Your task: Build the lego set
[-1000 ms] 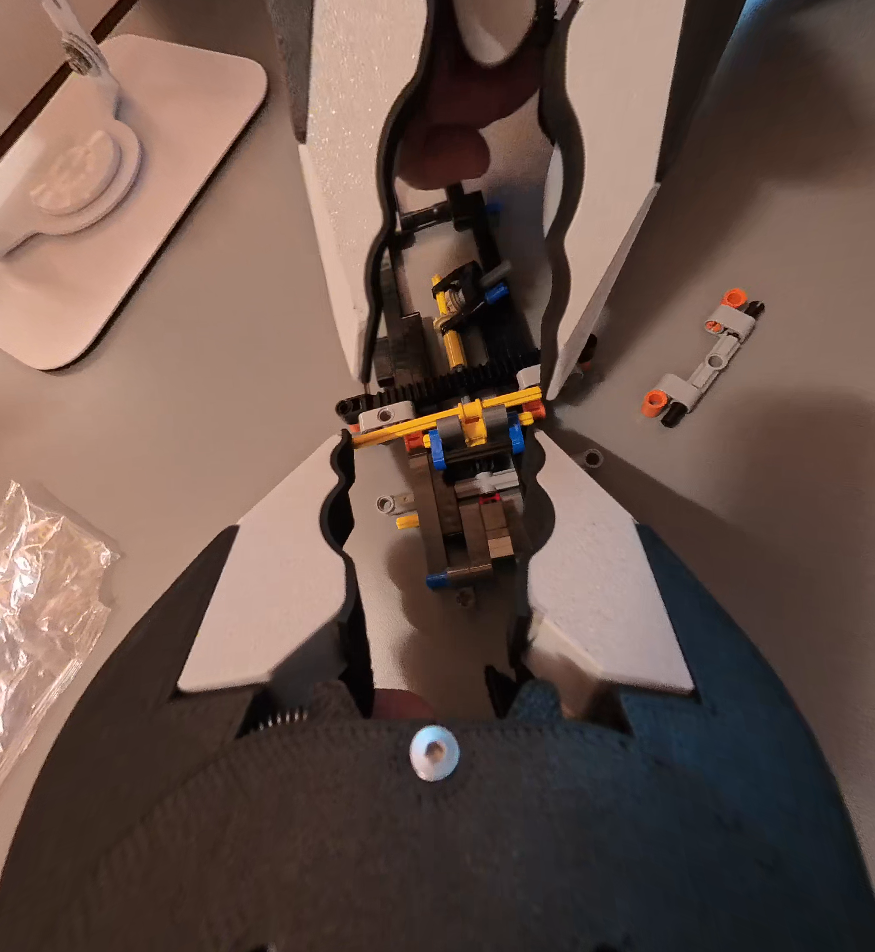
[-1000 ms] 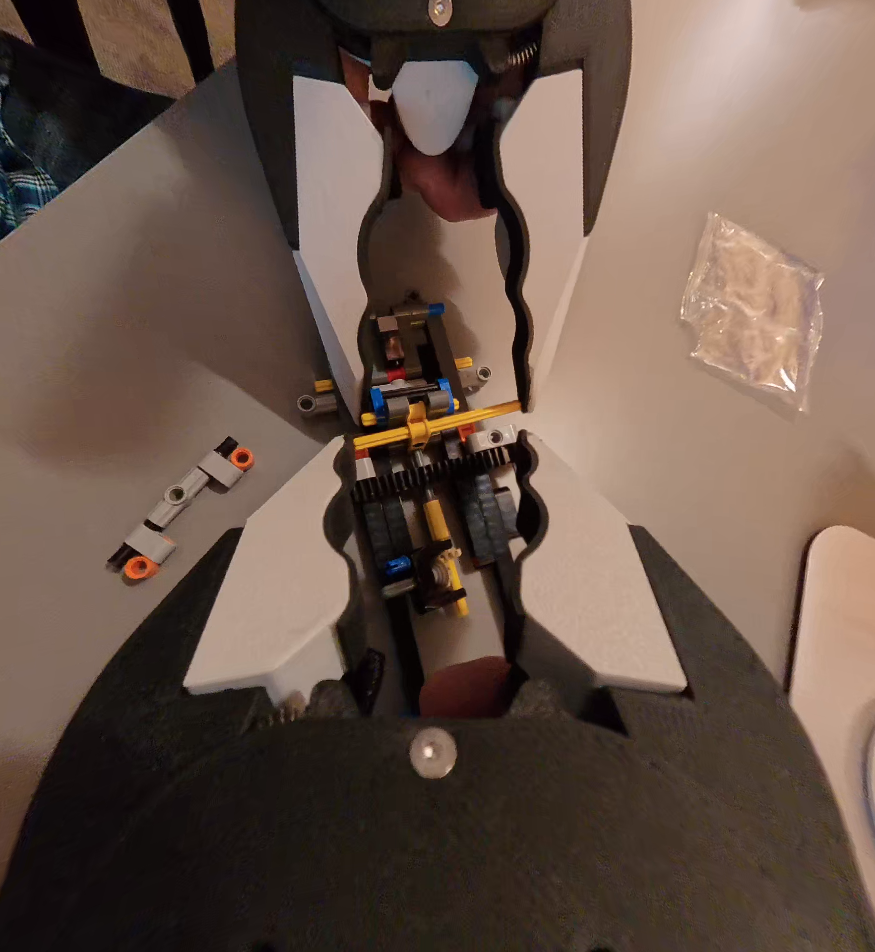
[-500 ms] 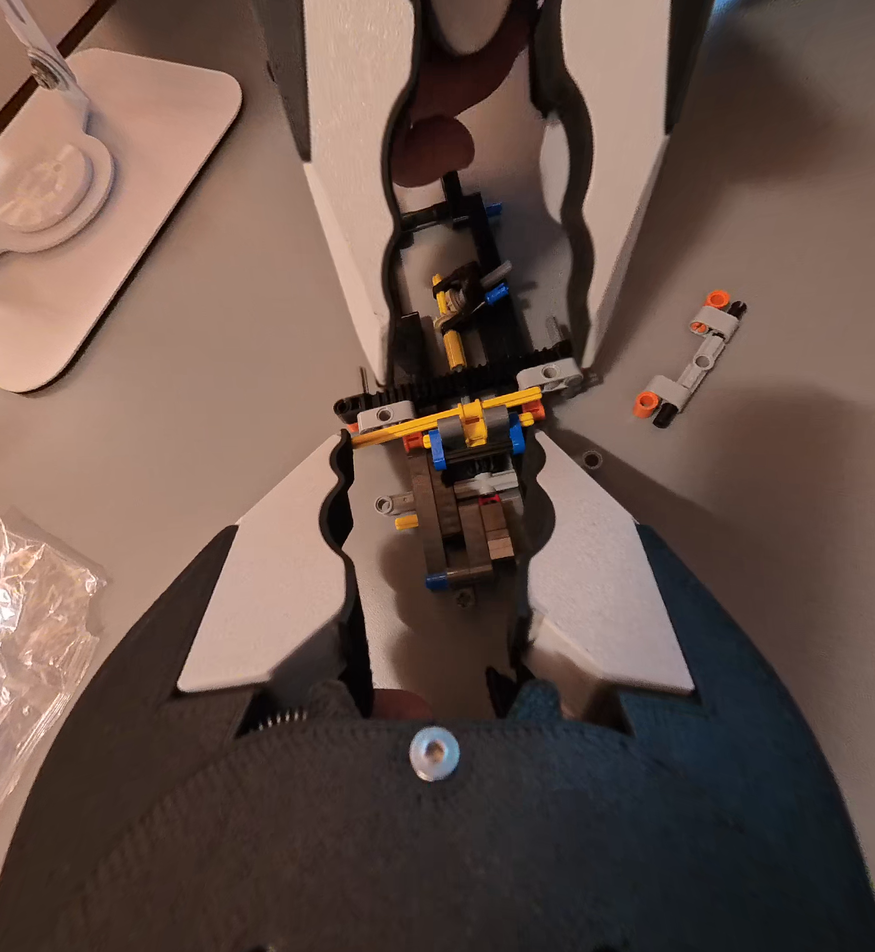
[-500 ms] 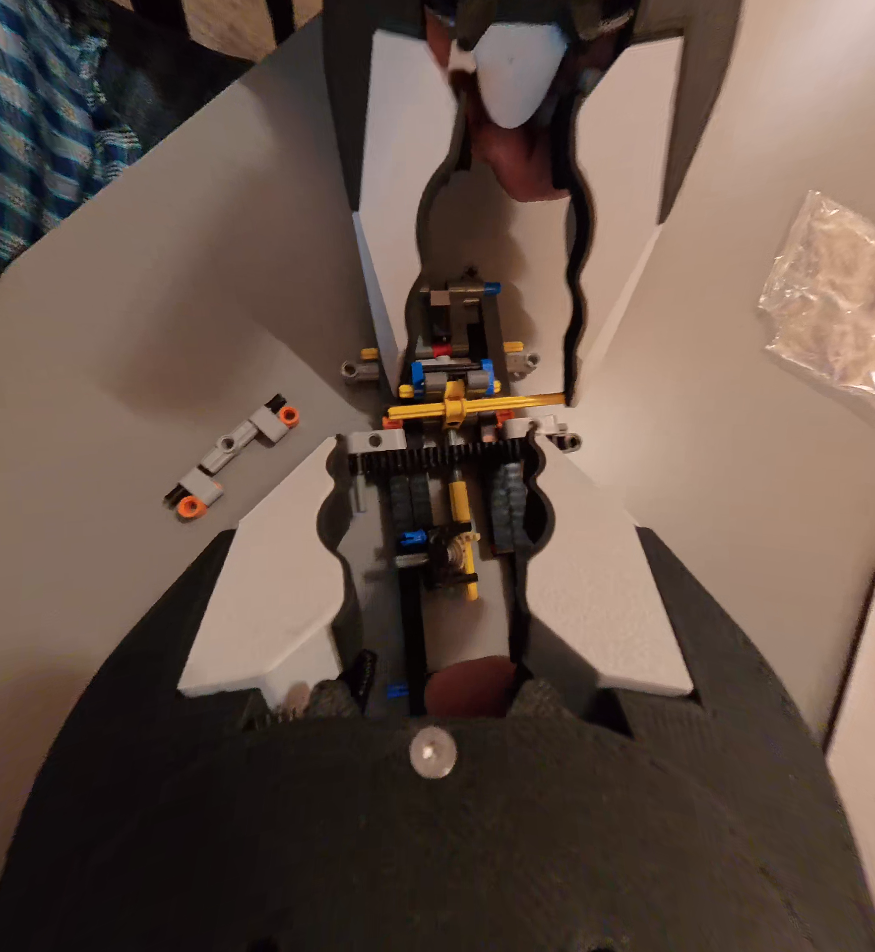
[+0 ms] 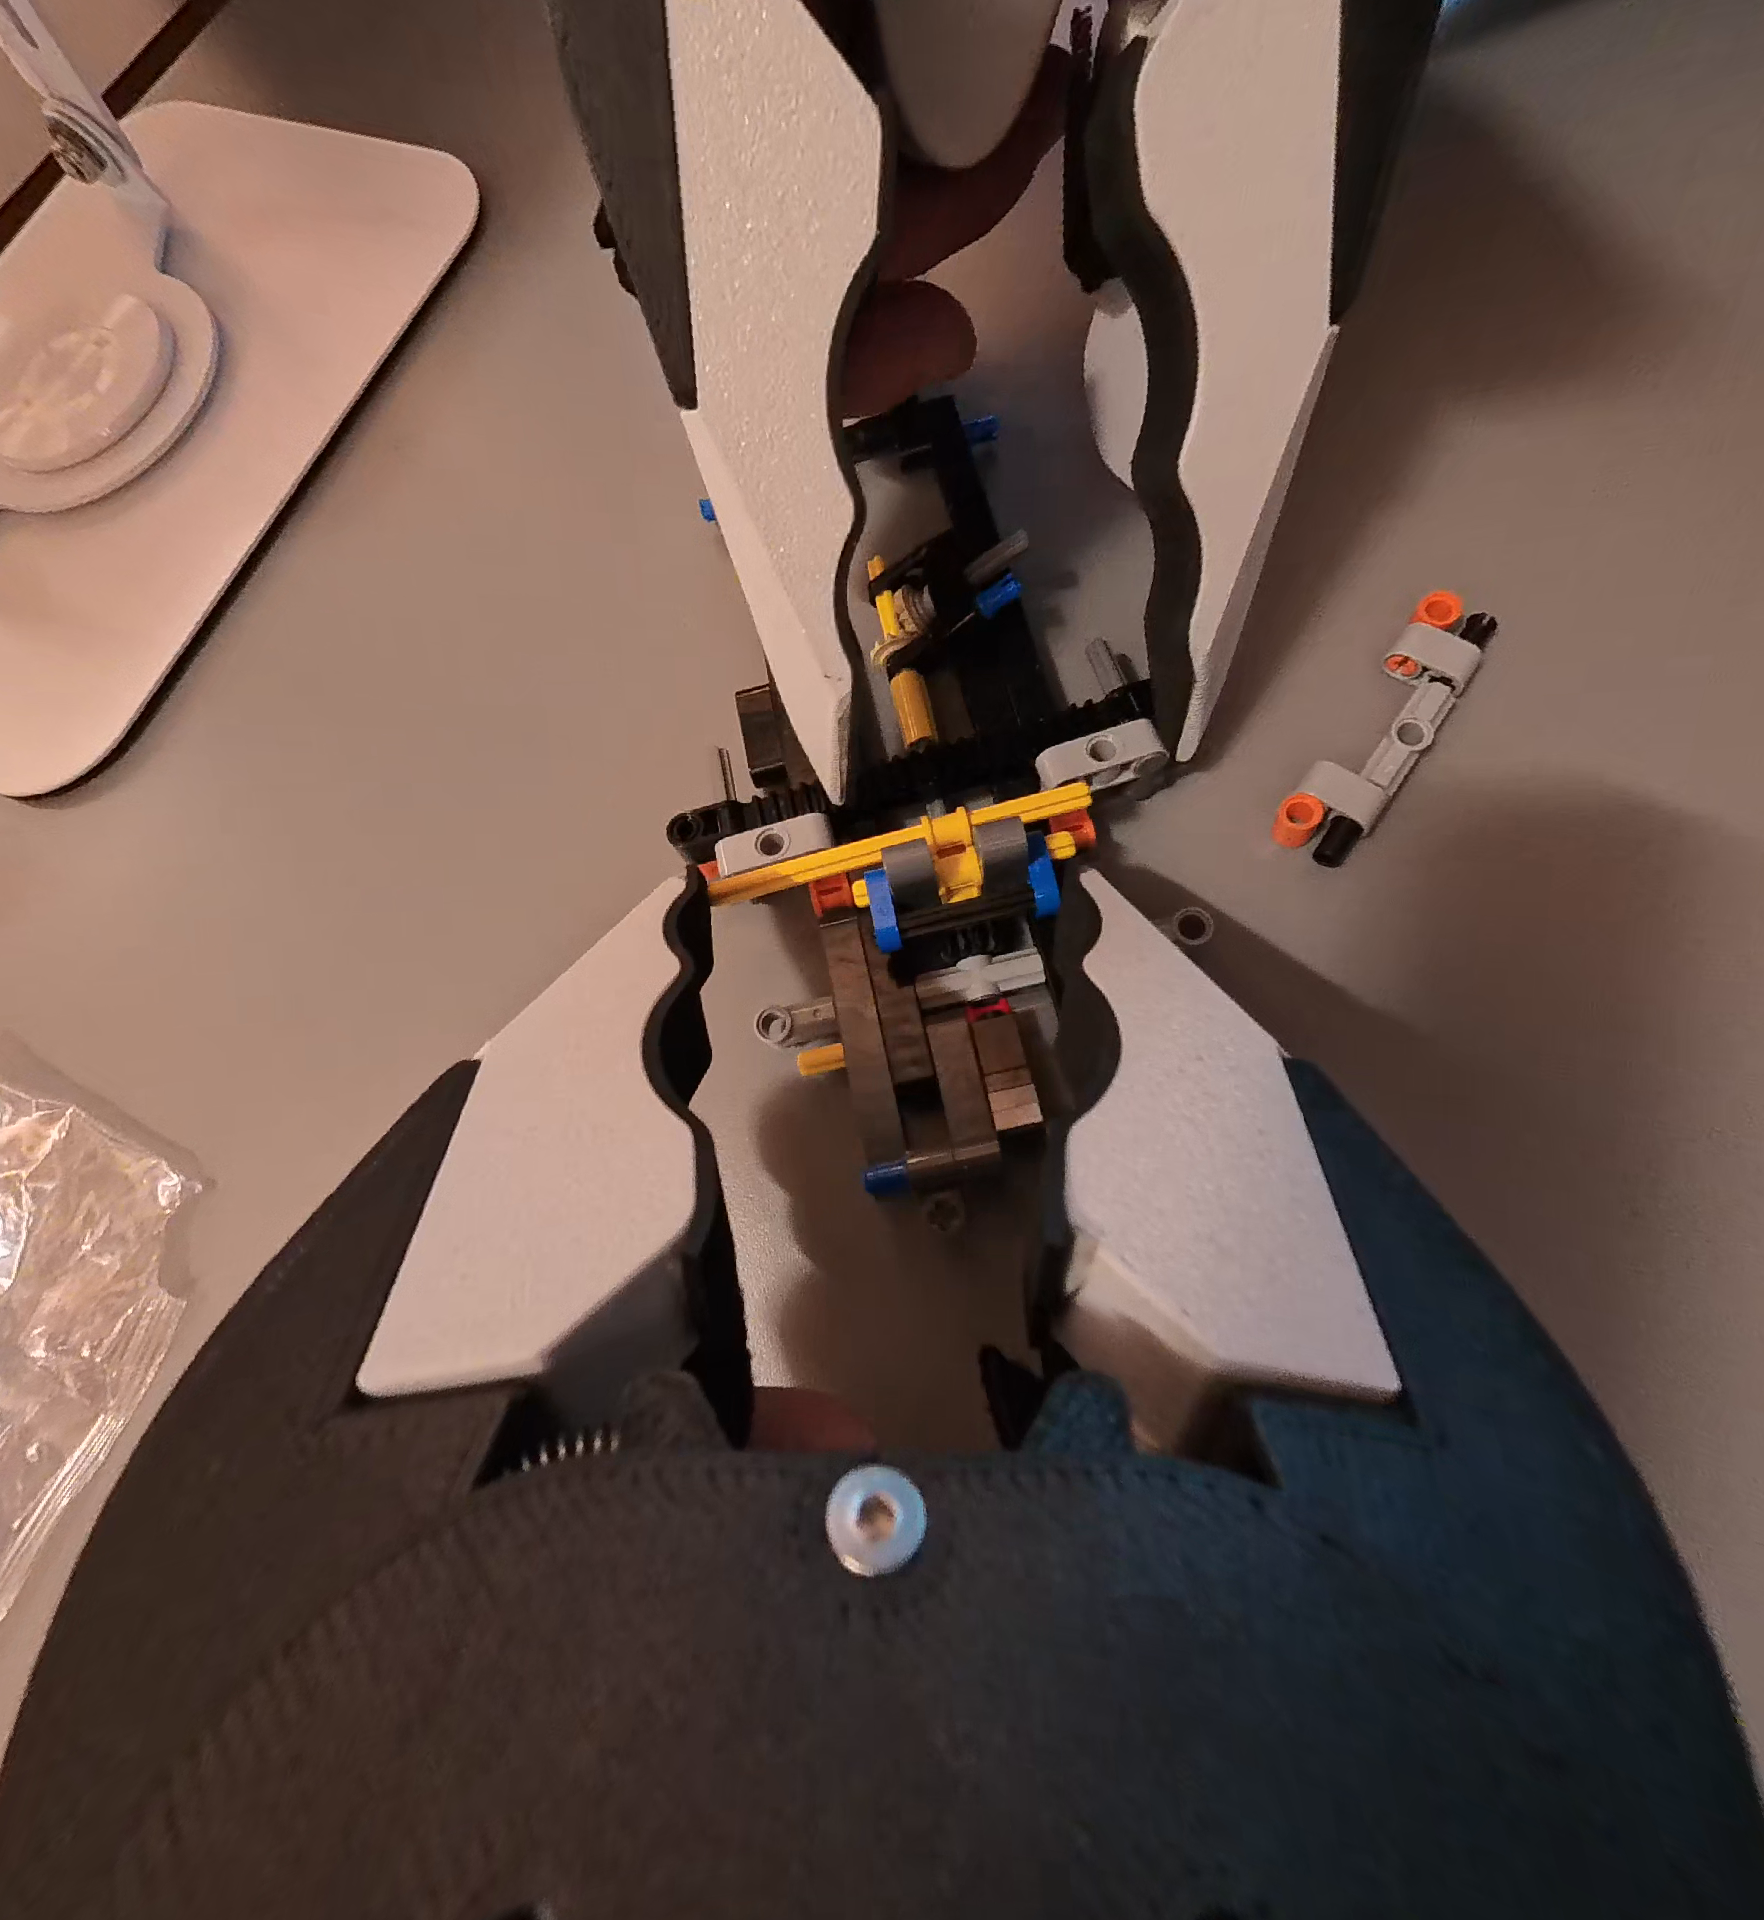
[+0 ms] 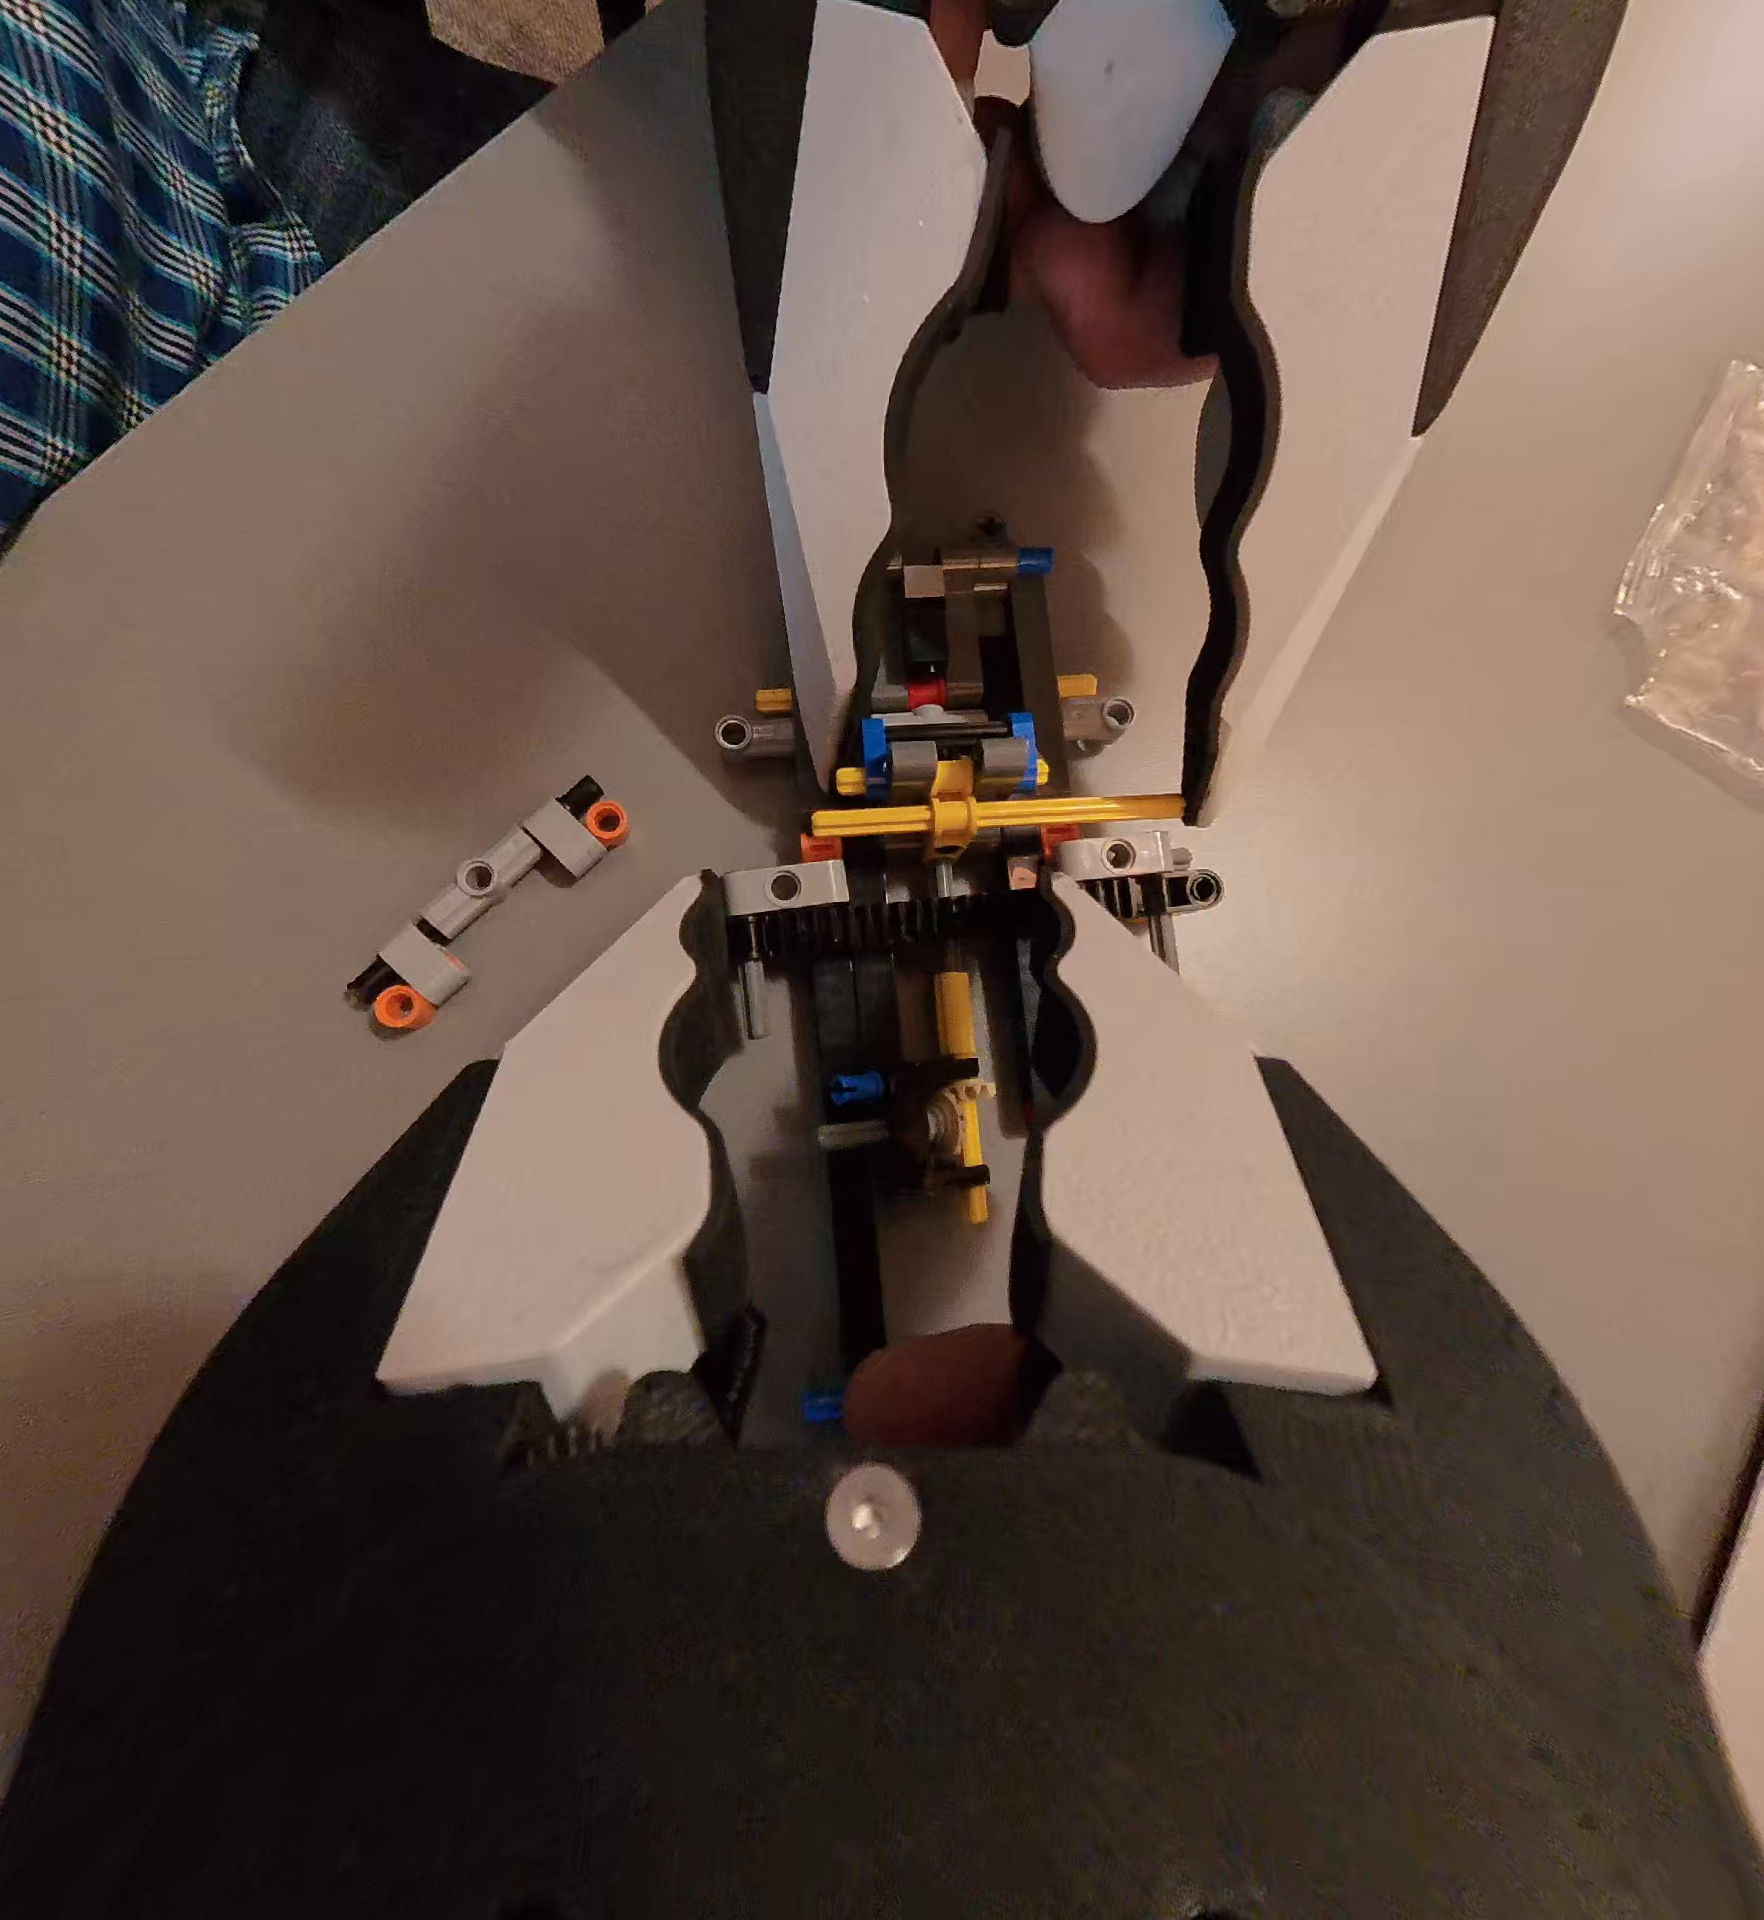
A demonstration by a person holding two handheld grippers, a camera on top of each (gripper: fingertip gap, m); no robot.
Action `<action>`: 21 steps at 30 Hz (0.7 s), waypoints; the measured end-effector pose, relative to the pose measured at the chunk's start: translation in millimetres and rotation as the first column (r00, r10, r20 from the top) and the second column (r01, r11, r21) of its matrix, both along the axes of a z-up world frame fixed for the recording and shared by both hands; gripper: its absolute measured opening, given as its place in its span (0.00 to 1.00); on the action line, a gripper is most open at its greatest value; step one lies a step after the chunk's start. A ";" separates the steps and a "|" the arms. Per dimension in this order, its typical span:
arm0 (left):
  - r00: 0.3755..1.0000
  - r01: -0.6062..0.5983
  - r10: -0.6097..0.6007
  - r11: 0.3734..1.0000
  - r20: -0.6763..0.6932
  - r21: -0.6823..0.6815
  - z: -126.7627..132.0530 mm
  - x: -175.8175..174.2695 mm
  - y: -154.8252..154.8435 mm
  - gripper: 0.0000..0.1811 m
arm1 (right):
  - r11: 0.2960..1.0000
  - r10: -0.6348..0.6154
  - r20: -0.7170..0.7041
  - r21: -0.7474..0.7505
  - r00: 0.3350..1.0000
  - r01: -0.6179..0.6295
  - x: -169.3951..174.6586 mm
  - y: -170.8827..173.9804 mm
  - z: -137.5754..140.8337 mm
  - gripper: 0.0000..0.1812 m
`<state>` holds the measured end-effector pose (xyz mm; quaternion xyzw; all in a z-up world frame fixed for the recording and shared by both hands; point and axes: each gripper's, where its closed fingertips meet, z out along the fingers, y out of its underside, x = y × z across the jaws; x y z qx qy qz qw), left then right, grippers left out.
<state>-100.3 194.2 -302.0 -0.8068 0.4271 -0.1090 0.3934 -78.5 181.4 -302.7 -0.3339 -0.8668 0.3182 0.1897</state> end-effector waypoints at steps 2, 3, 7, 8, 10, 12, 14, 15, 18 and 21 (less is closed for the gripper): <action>1.000 -0.002 0.002 1.000 -0.003 -0.001 0.1 0.0 0.0 0.35 | 1.000 0.000 0.000 -0.002 1.000 0.000 -0.1 0.0 -0.1 0.31; 1.000 -0.003 0.003 1.000 -0.004 0.000 0.1 -0.1 0.0 0.35 | 1.000 0.000 0.000 -0.002 1.000 0.000 -0.1 0.0 0.0 0.31; 1.000 -0.001 0.001 1.000 -0.011 0.004 0.4 0.2 0.1 0.35 | 1.000 0.001 -0.001 -0.004 1.000 -0.001 -0.1 -0.2 -0.1 0.31; 1.000 0.000 0.000 1.000 -0.011 0.007 0.4 0.3 0.1 0.35 | 1.000 0.001 -0.001 -0.003 1.000 -0.001 0.0 -0.2 -0.1 0.31; 1.000 -0.001 0.001 1.000 -0.015 0.008 0.7 -0.3 0.1 0.35 | 1.000 -0.001 -0.003 -0.001 1.000 0.001 -0.4 -0.1 -0.1 0.31; 1.000 -0.010 0.010 1.000 -0.026 0.008 0.9 -1.4 0.5 0.36 | 1.000 -0.003 -0.005 -0.001 1.000 0.003 -0.8 0.1 -0.1 0.31; 0.999 -0.017 0.017 1.000 -0.034 0.009 1.1 -2.8 0.3 0.36 | 1.000 -0.004 -0.005 -0.003 1.000 0.004 -0.7 0.2 -0.1 0.31; 0.998 -0.029 0.030 0.999 -0.046 0.013 1.7 -5.5 1.1 0.39 | 1.000 -0.004 -0.005 -0.003 1.000 0.004 -0.6 0.1 0.0 0.31; 0.998 -0.040 0.040 0.999 -0.056 0.006 3.9 -9.8 -0.4 0.39 | 1.000 -0.004 -0.005 -0.004 1.000 0.004 -0.8 0.3 -0.1 0.30; 0.998 -0.034 0.034 0.999 -0.052 0.010 1.9 -6.2 0.6 0.38 | 1.000 -0.001 -0.006 -0.006 1.000 0.001 -0.4 -0.1 0.2 0.29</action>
